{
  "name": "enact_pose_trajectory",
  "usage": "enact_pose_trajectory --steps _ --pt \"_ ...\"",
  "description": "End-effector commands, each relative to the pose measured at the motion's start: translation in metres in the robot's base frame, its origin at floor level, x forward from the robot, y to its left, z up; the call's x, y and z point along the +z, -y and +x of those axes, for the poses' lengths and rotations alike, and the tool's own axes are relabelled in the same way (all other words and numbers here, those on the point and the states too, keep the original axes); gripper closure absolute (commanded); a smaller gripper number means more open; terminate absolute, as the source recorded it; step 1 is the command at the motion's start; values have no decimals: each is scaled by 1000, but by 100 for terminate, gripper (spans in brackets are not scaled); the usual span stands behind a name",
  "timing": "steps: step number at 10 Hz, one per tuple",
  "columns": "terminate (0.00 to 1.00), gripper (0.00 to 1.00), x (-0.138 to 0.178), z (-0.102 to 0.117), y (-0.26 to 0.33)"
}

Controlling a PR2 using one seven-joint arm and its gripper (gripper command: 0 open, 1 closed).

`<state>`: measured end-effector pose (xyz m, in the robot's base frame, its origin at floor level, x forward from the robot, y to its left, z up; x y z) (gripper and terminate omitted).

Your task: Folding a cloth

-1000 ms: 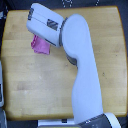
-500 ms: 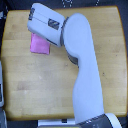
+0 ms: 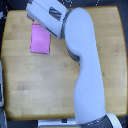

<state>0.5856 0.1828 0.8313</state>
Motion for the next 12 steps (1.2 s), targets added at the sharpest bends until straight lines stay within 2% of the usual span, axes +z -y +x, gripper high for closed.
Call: enact_pose_trajectory --steps 1,5,8,9,12 --pt "0 0 89 33 51" --pt "0 0 101 12 126" --pt "0 0 106 -22 223" --pt "0 0 107 -25 231" --pt "0 0 119 -56 315"
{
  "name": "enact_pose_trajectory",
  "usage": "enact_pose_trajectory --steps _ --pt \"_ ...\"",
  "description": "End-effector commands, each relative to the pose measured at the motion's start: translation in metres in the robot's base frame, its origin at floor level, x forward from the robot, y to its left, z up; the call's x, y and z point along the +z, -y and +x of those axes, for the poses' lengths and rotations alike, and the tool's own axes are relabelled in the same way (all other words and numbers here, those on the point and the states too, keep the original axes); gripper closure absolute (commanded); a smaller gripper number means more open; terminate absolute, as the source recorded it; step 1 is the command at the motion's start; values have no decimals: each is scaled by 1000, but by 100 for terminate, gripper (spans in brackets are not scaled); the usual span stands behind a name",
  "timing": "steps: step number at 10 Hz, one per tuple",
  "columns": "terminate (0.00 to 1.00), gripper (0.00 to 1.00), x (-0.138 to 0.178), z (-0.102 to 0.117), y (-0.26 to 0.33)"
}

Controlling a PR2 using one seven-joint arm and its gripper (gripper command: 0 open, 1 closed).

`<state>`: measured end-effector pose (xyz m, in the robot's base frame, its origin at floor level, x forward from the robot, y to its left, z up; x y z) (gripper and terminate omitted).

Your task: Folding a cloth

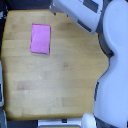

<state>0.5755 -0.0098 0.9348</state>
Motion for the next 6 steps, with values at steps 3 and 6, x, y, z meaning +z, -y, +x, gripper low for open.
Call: enact_pose_trajectory --steps 3,6 --pt "0 0 27 -71 167" --pt "0 0 35 -87 206"
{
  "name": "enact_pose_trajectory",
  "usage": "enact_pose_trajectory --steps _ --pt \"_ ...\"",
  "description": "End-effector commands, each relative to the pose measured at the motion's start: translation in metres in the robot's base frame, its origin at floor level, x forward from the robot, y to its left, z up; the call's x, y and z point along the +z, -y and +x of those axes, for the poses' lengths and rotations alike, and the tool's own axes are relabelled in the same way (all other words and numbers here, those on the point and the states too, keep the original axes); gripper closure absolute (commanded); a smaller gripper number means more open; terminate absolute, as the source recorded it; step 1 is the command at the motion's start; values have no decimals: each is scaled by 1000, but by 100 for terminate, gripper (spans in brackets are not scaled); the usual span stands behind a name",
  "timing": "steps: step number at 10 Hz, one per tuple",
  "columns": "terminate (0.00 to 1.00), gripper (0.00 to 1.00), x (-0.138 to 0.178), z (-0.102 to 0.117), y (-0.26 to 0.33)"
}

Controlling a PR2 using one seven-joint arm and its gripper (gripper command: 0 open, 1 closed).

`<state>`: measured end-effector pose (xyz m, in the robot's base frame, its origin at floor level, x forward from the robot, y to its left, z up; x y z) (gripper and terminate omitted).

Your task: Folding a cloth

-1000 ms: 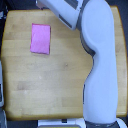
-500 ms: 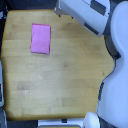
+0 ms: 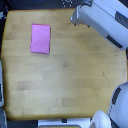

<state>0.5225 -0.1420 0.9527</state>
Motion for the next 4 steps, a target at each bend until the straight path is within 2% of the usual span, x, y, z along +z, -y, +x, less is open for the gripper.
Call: enact_pose_trajectory --steps 1,3,4 --pt "0 0 17 -43 92" --pt "0 0 14 -51 104" --pt "100 0 11 -54 112"
